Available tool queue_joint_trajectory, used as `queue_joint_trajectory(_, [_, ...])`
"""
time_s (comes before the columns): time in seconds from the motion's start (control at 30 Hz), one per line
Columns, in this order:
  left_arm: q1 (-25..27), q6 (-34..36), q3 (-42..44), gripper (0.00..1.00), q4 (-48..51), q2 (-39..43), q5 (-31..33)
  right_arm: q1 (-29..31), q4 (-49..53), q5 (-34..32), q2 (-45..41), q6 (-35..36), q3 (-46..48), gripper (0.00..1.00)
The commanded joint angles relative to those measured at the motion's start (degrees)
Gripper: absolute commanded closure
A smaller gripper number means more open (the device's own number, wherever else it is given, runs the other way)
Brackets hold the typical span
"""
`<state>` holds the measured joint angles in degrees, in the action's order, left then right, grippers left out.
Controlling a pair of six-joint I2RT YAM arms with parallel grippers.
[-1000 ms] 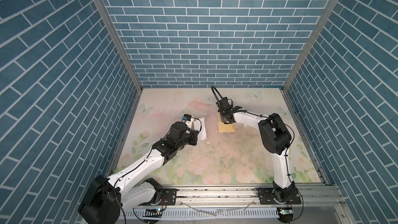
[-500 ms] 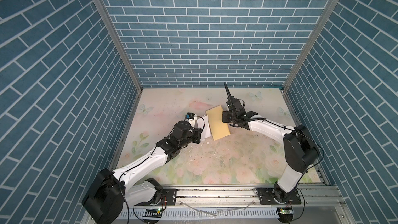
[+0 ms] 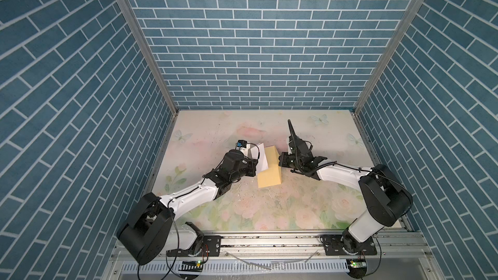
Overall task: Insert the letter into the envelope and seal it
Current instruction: 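Drag the yellow envelope under the held letter with the right gripper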
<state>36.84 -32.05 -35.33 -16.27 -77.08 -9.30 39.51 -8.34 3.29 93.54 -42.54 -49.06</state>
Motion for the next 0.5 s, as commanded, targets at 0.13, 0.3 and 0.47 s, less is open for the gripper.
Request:
queue_joint_trajectory(0.13, [0.69,-0.77,-0.63,1.0,-3.78,-4.98,-1.02,0.93,-6.78,-0.06,-0.32,-6.49,4.09,1.0])
queue_joint_trajectory(0.3, [0.69,-0.57,-0.27,1.0,-3.29,-7.4,0.22,1.17,-7.44,-0.43,0.42,-7.03,4.93,1.0])
queue_joint_trajectory(0.47, [0.69,0.14,-0.22,1.0,-1.37,-9.03,1.93,1.13,-6.23,-2.07,0.59,-6.3,5.42,1.0])
